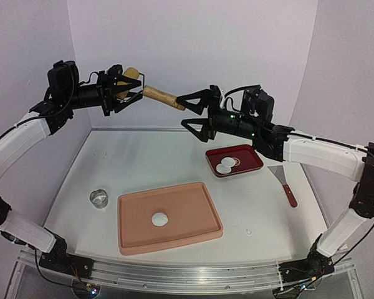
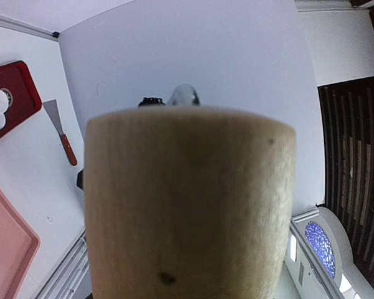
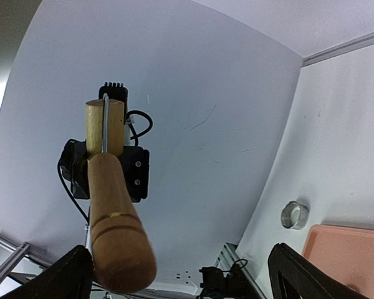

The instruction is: Roll out the dumpling wrappers from the dough

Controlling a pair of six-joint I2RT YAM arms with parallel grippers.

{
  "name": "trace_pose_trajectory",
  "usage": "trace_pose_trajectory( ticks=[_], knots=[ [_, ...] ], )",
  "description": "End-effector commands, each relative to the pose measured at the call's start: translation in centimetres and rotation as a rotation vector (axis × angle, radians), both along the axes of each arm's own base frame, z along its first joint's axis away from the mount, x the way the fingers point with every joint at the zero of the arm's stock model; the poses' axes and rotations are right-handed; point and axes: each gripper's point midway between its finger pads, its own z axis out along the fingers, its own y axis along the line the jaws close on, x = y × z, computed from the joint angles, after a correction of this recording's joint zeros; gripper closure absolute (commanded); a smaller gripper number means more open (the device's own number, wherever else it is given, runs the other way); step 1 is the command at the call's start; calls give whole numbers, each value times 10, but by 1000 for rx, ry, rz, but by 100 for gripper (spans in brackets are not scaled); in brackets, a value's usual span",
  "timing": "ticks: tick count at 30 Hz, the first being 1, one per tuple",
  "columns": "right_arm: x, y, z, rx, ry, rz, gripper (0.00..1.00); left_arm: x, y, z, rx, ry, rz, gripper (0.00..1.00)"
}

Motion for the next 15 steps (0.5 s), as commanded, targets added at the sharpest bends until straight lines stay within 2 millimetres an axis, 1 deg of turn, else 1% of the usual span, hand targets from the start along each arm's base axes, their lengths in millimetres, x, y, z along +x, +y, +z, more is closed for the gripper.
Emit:
trace_pose_trajectory(
  ticks=[1, 5, 7, 9, 15],
  knots=[
    [-17, 12, 76, 244, -107, 167, 2, -34, 12, 57, -76, -153, -33, 100],
    [-23, 17, 93, 327, -116, 238, 2, -39, 14, 53, -78, -147, -32, 100],
    [-28, 18, 101, 371, -116, 283, 5, -42, 14, 53, -79, -148, -43, 100],
    [-29, 19, 101, 375, -110, 298, 6, -43, 14, 52, -77, -148, -49, 100],
    [-35, 21, 107, 380, -115, 348, 22, -37, 11, 46, -71, -142, -62, 100]
  ],
)
